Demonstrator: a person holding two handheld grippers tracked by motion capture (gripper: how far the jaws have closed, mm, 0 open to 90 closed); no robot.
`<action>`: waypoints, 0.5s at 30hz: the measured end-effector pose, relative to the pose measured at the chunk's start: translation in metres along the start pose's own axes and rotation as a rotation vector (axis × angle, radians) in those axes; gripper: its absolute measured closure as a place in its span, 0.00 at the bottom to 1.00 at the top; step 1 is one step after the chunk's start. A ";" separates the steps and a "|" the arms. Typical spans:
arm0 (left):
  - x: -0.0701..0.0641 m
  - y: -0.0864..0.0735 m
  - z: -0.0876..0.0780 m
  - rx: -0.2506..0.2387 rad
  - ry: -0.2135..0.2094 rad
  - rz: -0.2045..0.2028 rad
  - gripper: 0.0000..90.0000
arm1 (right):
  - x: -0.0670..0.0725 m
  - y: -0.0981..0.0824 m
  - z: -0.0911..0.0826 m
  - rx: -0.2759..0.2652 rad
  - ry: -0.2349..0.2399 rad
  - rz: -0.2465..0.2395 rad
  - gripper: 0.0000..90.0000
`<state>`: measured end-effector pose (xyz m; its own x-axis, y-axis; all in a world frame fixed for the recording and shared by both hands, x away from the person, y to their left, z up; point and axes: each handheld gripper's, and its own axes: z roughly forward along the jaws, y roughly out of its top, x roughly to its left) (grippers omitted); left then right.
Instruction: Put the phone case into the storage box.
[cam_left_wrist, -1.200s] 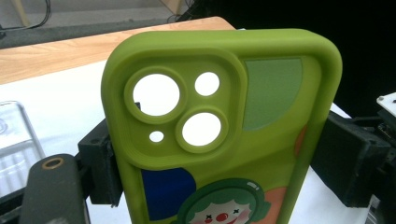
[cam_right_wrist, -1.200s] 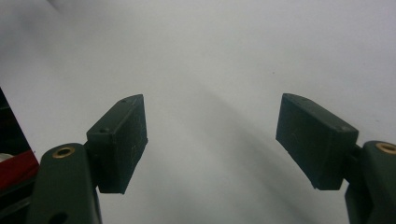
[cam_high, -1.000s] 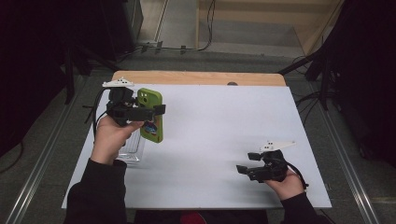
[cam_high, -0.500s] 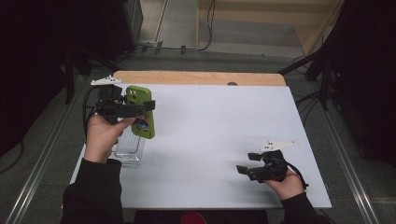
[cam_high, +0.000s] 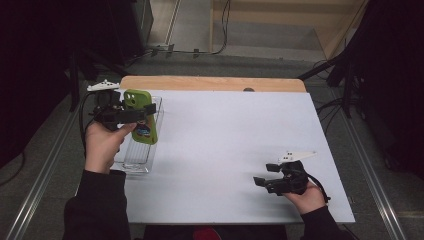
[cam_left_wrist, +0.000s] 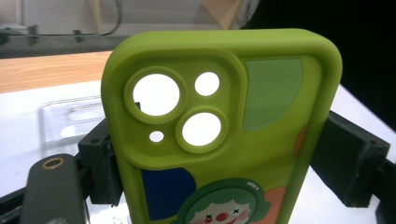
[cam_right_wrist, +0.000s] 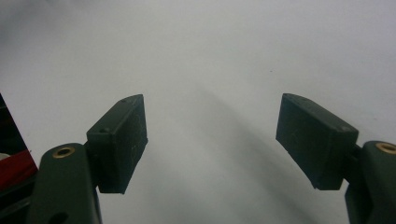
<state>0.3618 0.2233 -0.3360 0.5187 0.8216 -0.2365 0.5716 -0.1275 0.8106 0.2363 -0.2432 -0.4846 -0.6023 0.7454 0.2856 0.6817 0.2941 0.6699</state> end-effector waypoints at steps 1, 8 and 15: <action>0.001 0.000 0.000 0.002 0.008 0.003 0.19 | 0.000 0.000 0.000 -0.001 -0.001 -0.002 0.26; 0.011 -0.003 0.000 -0.017 0.054 -0.018 0.19 | 0.001 0.000 0.000 0.002 -0.002 0.000 0.26; 0.017 -0.007 0.006 -0.026 0.101 -0.014 0.19 | 0.001 0.000 -0.001 -0.004 -0.003 -0.002 0.26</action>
<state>0.3709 0.2346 -0.3488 0.4437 0.8750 -0.1938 0.5607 -0.1024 0.8217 0.2360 -0.2429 -0.4838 -0.6028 0.7464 0.2820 0.6785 0.2935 0.6734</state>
